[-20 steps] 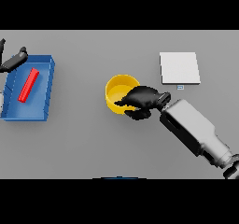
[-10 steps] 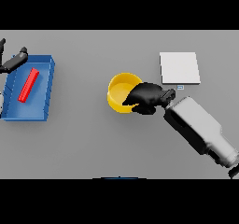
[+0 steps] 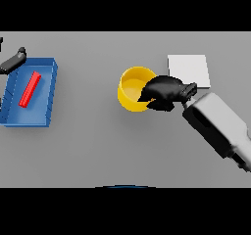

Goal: Pick up the red beaker and tilt it to pour out 1 green nut into yellow bowl. Pick up the yellow bowl and place it on the metallic measuring scale.

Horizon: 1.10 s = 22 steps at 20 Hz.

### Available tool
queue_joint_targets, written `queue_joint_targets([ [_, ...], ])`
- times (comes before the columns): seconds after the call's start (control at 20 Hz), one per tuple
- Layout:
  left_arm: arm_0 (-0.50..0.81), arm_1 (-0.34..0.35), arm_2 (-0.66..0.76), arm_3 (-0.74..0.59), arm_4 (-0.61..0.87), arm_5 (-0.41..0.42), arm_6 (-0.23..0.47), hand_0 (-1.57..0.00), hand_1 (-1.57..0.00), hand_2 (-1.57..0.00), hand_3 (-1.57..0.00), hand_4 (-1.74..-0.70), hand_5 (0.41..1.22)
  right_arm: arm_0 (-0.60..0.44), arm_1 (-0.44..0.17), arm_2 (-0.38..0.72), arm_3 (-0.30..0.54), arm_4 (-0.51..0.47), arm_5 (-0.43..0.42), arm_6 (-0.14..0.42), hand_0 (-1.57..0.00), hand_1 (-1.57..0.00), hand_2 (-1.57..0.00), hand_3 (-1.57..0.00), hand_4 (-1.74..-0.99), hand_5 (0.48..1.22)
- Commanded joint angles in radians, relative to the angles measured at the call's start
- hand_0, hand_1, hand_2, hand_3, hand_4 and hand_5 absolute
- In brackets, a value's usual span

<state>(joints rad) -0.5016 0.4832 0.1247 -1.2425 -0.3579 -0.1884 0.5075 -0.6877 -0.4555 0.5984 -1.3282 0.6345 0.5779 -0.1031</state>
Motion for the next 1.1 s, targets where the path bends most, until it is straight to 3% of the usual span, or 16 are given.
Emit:
queue_joint_targets([
  [0.0,0.003,-0.002,-0.003,-0.001,-0.004,0.003,-0.005,0.00,0.00,0.00,0.00,-0.80,0.741,-0.009,-0.009,-0.009,0.002,-0.008,0.001,-0.010,-1.56,-1.55,-1.56,-1.32,-1.723,1.218],
  [0.1,0.000,0.007,0.002,-0.002,-0.003,0.000,0.007,0.00,0.00,0.00,0.00,-0.80,0.747,-0.011,-0.038,-0.030,0.008,-0.011,-0.013,-0.002,-1.57,-1.56,-1.56,-1.27,-1.723,1.219],
  [0.15,-0.002,0.009,0.003,0.001,-0.003,-0.002,0.008,0.00,0.00,0.00,0.00,-0.79,0.748,-0.030,-0.043,-0.036,0.027,0.000,-0.029,0.008,-1.47,-1.53,-1.57,-1.28,-1.723,1.220],
  [0.3,-0.001,0.011,0.008,0.013,0.003,-0.008,-0.003,0.00,0.00,0.00,0.00,-0.79,0.754,-0.059,-0.067,-0.059,0.084,0.005,-0.054,0.030,-1.52,-1.55,-1.57,-1.34,-1.724,1.220],
  [0.45,-0.006,0.007,0.012,0.002,0.014,-0.011,0.010,0.00,0.00,0.00,0.00,-0.80,0.755,-0.080,-0.098,-0.076,0.127,0.003,-0.086,-0.003,-1.54,-1.56,-1.57,-1.42,-1.726,1.221],
  [0.6,-0.016,0.009,0.009,0.027,0.006,-0.012,0.005,0.00,0.00,0.00,0.00,-0.80,0.754,-0.117,-0.109,-0.077,0.233,0.028,-0.130,-0.011,-1.56,-1.57,-1.57,-1.34,-1.724,1.221],
  [0.75,-0.007,0.012,0.014,0.019,0.008,-0.009,0.004,0.00,0.00,0.00,0.00,-0.80,0.753,-0.137,-0.119,-0.078,0.280,0.024,-0.143,-0.039,-1.56,-1.57,-1.57,-1.27,-1.723,1.221],
  [0.8,-0.005,0.012,0.021,0.011,0.013,-0.004,0.015,0.00,0.00,0.00,0.00,-0.81,0.752,-0.137,-0.125,-0.076,0.276,0.020,-0.142,-0.054,-1.57,-1.55,-1.57,-1.33,-1.725,1.221],
  [0.9,-0.005,0.004,0.020,-0.008,0.019,-0.007,0.036,0.00,0.00,0.00,0.00,-0.82,0.759,-0.160,-0.112,-0.092,0.402,0.040,-0.189,-0.026,-1.56,-1.50,-1.55,-1.42,-1.727,1.221],
  [1.05,0.010,0.002,0.023,-0.026,0.025,-0.008,0.043,0.00,0.00,0.00,0.00,-0.83,0.767,-0.159,-0.109,-0.098,0.488,0.042,-0.229,-0.030,-1.53,-1.42,-1.50,-1.49,-1.729,1.221],
])
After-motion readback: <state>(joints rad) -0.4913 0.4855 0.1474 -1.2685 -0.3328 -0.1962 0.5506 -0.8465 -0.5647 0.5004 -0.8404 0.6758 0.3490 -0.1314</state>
